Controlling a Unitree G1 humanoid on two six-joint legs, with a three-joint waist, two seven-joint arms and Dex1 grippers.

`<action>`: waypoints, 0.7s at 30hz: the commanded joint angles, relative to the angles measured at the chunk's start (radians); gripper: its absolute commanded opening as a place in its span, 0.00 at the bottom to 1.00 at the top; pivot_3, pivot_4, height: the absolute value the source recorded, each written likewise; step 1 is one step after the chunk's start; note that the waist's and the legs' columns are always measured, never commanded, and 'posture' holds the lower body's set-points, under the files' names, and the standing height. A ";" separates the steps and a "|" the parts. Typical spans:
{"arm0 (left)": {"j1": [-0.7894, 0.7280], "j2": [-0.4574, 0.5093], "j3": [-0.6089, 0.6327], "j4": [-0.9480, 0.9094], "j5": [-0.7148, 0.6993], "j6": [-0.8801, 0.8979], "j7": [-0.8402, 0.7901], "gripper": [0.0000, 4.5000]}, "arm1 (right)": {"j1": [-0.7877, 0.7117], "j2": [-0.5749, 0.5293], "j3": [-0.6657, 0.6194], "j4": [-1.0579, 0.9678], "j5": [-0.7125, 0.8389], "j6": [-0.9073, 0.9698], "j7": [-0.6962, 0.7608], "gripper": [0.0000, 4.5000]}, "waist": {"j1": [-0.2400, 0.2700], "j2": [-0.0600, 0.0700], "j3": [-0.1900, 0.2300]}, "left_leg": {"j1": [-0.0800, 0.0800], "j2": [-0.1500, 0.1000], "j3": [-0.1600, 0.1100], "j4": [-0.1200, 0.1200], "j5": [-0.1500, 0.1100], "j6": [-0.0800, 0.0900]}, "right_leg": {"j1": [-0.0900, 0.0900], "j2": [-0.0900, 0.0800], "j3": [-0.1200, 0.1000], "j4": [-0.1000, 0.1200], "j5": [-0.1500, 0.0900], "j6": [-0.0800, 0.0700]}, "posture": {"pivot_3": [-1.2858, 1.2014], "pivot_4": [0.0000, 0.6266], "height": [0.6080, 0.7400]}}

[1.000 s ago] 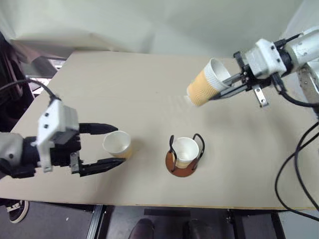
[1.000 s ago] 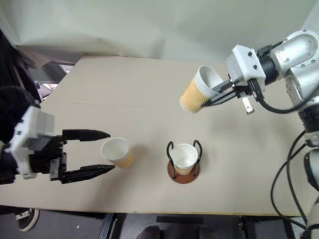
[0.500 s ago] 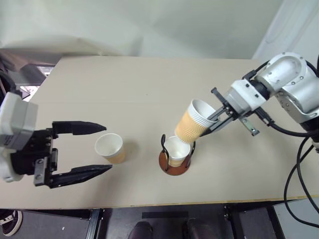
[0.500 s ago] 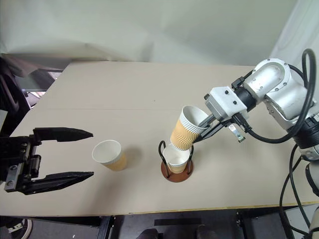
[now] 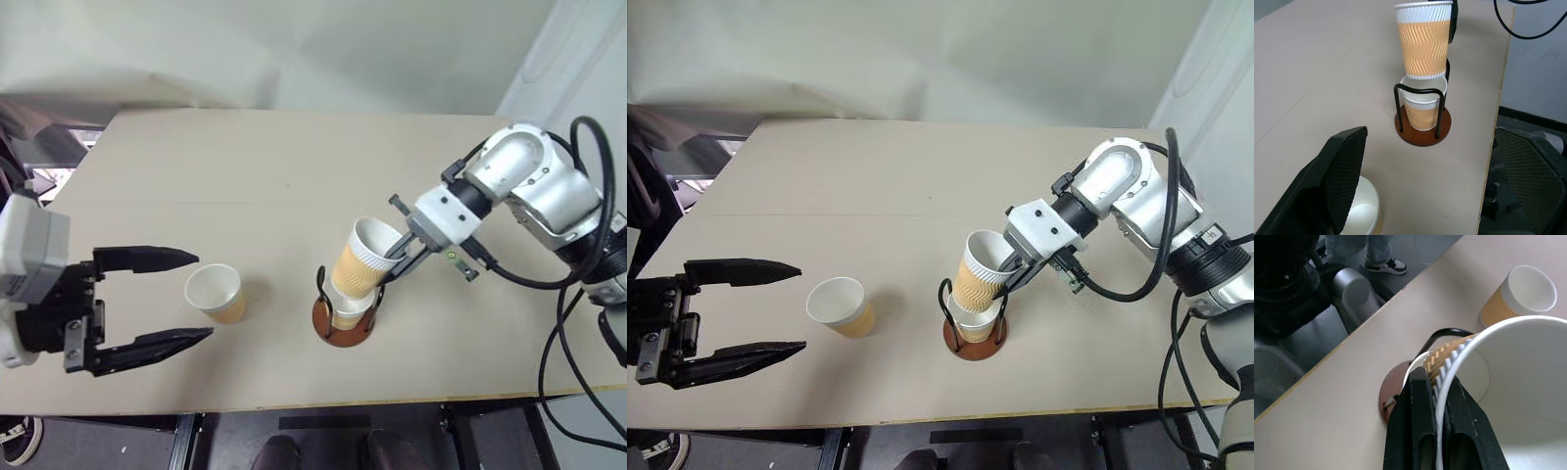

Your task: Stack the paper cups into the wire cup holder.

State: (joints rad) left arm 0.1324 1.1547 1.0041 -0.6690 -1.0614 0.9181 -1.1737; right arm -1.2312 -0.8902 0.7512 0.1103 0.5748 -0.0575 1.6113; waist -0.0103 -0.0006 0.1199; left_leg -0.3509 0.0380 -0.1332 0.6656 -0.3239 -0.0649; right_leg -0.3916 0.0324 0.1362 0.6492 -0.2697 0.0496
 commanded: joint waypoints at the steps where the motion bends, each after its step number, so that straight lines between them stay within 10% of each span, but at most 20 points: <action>1: 0.002 -0.004 0.016 -0.010 -0.002 -0.011 0.008 0.99 | 0.001 0.002 -0.015 -0.016 -0.008 -0.007 0.003 0.00 | 0.000 0.000 0.000 | 0.000 0.000 0.000 0.000 0.000 0.000 | 0.000 0.000 0.000 -0.001 0.000 0.000 | 0.52 0.24 1.00; 10: 0.002 -0.005 0.009 -0.013 -0.005 -0.015 0.023 0.99 | 0.022 0.032 -0.041 -0.007 -0.060 -0.016 0.003 0.05 | 0.000 0.000 0.000 | 0.000 0.000 0.000 0.000 0.000 0.000 | 0.000 0.000 0.000 -0.001 0.000 0.000 | 0.52 0.24 1.00; 21: 0.016 0.013 -0.056 0.008 0.079 -0.054 0.012 0.99 | 0.051 0.080 -0.173 0.024 -0.105 0.059 -0.004 0.84 | 0.000 0.000 0.000 | 0.000 0.000 0.000 0.000 0.000 0.000 | -0.001 -0.001 0.001 -0.001 0.000 0.000 | 0.52 0.24 1.00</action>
State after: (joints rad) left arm 0.1398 1.1570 0.9528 -0.6662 -1.0200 0.8922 -1.1533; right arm -1.1793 -0.8042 0.6660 0.1280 0.4648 -0.0261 1.6101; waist -0.0103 -0.0006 0.1199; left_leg -0.3508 0.0380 -0.1332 0.6656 -0.3239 -0.0650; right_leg -0.3923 0.0319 0.1369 0.6486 -0.2697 0.0496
